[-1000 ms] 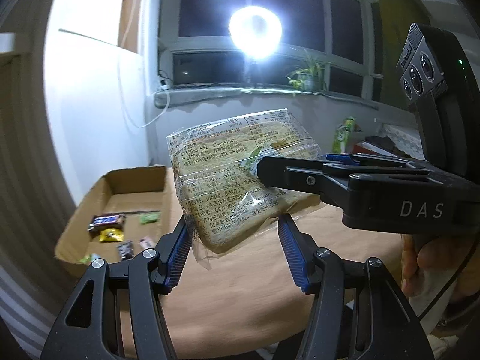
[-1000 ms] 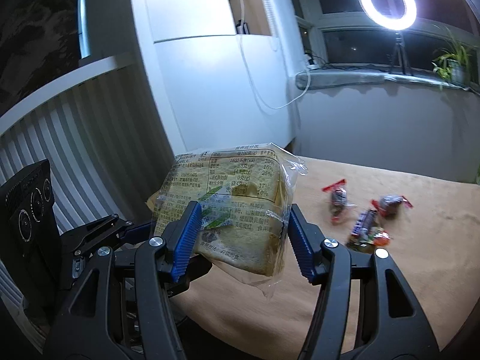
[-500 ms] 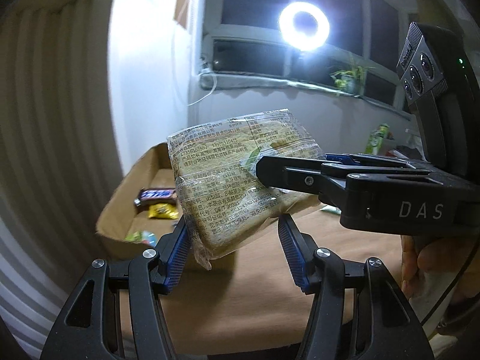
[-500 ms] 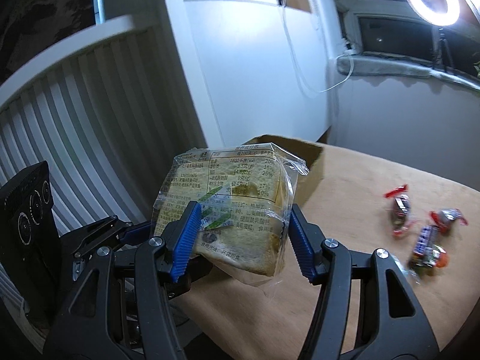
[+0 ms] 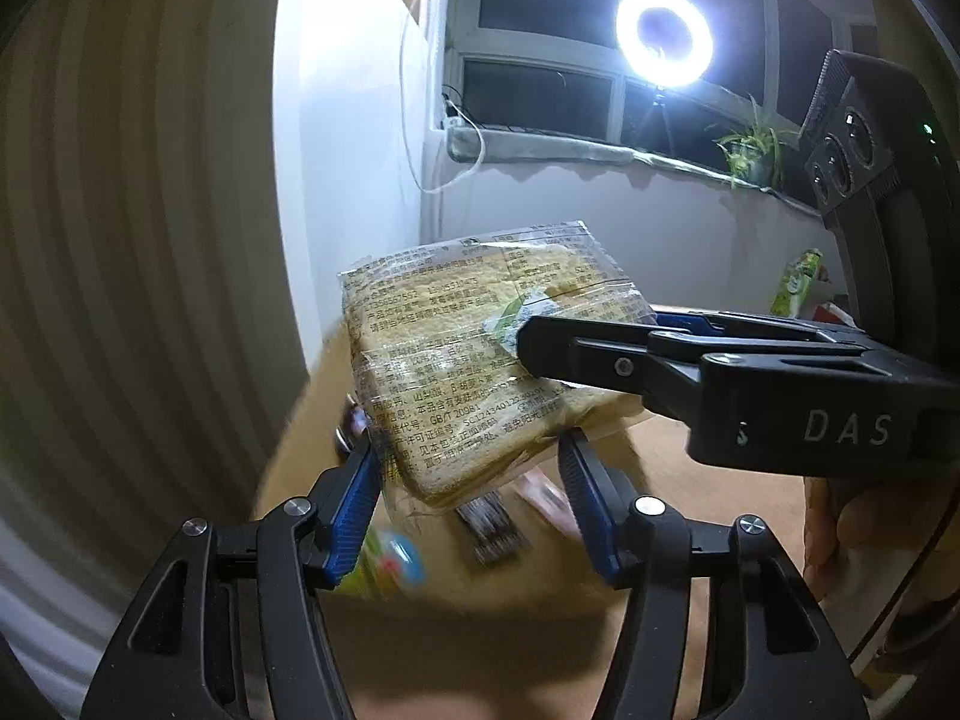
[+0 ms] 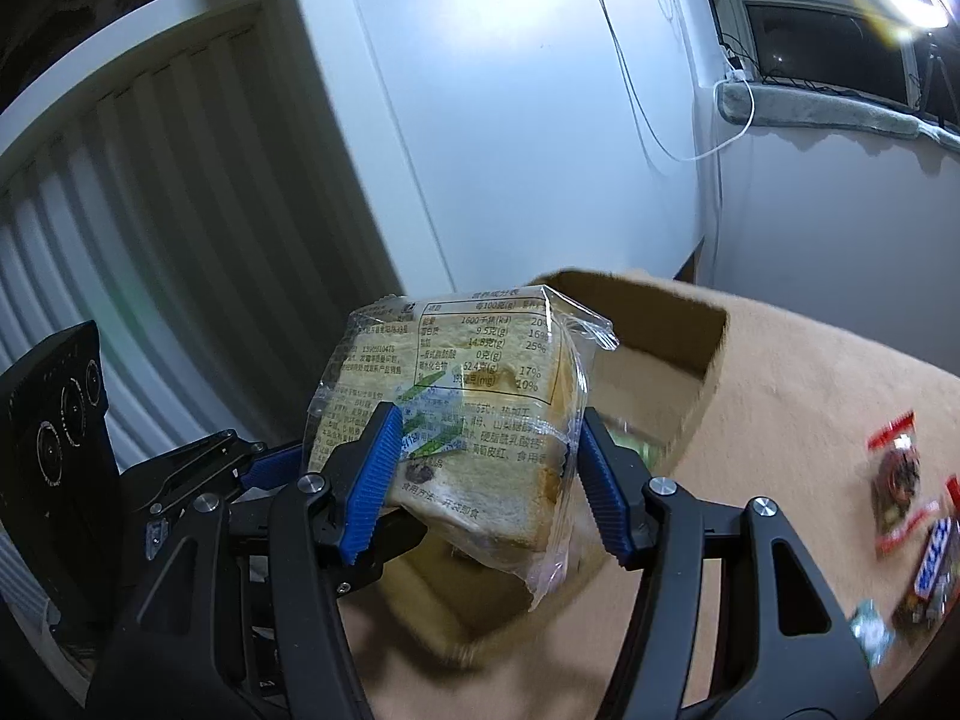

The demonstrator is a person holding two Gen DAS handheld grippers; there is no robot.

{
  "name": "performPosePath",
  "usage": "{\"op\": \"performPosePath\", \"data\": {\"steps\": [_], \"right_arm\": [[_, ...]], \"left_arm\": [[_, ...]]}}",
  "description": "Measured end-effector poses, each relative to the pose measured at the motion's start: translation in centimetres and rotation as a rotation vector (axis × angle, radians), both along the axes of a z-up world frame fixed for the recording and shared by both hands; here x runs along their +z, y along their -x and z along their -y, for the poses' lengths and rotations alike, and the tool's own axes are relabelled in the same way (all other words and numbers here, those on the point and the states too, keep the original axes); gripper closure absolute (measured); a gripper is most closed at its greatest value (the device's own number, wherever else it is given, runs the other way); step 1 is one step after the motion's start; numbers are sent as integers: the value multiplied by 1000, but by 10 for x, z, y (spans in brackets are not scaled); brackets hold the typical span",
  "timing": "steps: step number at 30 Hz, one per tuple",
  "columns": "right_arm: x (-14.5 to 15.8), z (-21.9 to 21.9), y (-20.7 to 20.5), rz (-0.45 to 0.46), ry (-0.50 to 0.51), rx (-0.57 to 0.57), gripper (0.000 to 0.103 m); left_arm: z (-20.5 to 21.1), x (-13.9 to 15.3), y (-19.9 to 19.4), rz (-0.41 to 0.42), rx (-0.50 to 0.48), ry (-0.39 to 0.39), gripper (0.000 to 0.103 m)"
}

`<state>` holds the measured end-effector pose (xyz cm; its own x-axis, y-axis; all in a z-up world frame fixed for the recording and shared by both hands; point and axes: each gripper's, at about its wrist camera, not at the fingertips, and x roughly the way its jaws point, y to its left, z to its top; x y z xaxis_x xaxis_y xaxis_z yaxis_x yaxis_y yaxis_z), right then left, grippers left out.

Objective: Organize snacks
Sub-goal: 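Carry the bread loaf with both tools over the cardboard box, then open both tools to drop the bread loaf into the box, then move both open tools back over the remaining snacks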

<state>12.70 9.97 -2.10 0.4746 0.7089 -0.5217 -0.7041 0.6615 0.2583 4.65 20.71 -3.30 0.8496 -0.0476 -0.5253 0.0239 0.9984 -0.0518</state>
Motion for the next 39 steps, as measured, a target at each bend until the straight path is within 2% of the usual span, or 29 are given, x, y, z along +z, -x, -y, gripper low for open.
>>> {"op": "performPosePath", "data": {"steps": [2,3,4,6,8,13,16,23,27,34,39], "right_arm": [[-2,-9,-16,4,1,17,33],[-4,-12,-22,-12,14,17,33],[-4,-12,-27,-23,18,7,32],[-2,-4,-26,3,6,-11,25],[-5,3,-22,26,31,-31,22],[-17,23,-8,16,73,-67,22],[-18,32,1,27,80,-93,13],[-12,48,35,55,61,-105,5],[-13,49,57,98,84,-94,4],[-20,59,77,73,83,-77,4],[-22,77,82,66,71,-106,4]], "left_arm": [[-8,-2,-11,-17,55,-33,35],[-13,-1,-12,-15,98,-55,35],[-18,-1,-9,-7,130,-59,30],[-27,-2,1,-6,156,-22,25],[-31,-5,10,-12,173,8,25],[-24,-10,30,-23,160,28,25],[-20,-9,37,-32,146,25,24],[-3,7,51,-5,143,13,24],[2,13,62,2,145,5,24],[18,25,73,19,135,-22,24],[35,27,75,20,102,-34,24]]}}
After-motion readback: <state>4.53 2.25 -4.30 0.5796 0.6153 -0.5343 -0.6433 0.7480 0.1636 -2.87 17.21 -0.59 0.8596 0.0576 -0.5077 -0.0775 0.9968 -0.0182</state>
